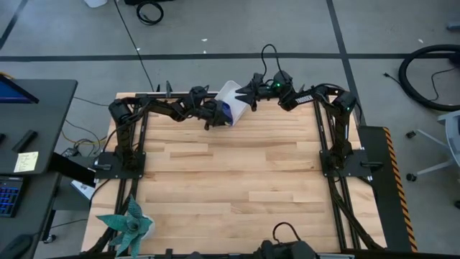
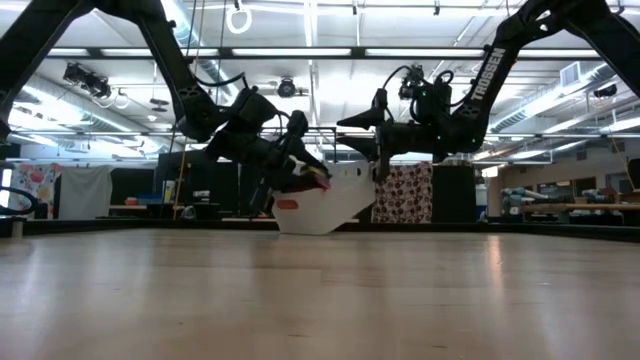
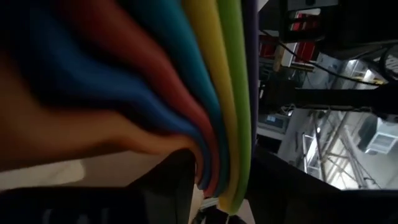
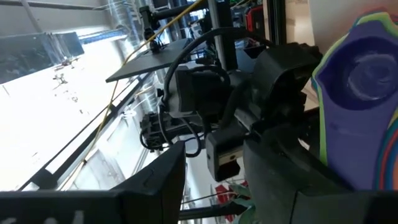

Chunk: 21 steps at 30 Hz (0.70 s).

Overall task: Nest measuring cups in basket
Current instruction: Put the stacked measuring cups into the white bin, then return to Home Position

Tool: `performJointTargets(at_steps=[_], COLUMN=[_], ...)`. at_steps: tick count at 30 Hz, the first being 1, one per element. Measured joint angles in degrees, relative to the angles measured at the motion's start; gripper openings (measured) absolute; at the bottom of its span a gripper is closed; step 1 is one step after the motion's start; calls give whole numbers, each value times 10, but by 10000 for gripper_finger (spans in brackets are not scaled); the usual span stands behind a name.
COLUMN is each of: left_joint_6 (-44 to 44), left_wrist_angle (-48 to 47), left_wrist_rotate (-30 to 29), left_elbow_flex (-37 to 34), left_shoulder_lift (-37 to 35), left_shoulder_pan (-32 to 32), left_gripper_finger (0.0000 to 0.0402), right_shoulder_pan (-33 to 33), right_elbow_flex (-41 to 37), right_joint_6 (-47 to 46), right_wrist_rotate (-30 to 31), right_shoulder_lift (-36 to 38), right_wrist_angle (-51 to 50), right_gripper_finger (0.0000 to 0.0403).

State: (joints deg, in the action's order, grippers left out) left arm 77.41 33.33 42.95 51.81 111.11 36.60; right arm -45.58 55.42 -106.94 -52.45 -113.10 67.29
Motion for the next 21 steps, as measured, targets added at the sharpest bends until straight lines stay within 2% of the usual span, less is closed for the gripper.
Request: performJointTargets(at_steps=[9,21], left_joint_6=[47,45], left_wrist_angle=[88,87], left_wrist_rotate=[21,39], left_elbow_flex=[-1,0], left_shoulder_lift=[2,1], left_shoulder_pan=[0,0], left_gripper_finger=[132,132], right_shoulder_pan=[1,7], right_elbow_flex=[0,0], right_joint_6=[0,21], right_wrist_rotate=[-30,-43], right_shoulder_lift=[0,-1], right_wrist_angle=[-19,-56], right_gripper_finger=[164,165])
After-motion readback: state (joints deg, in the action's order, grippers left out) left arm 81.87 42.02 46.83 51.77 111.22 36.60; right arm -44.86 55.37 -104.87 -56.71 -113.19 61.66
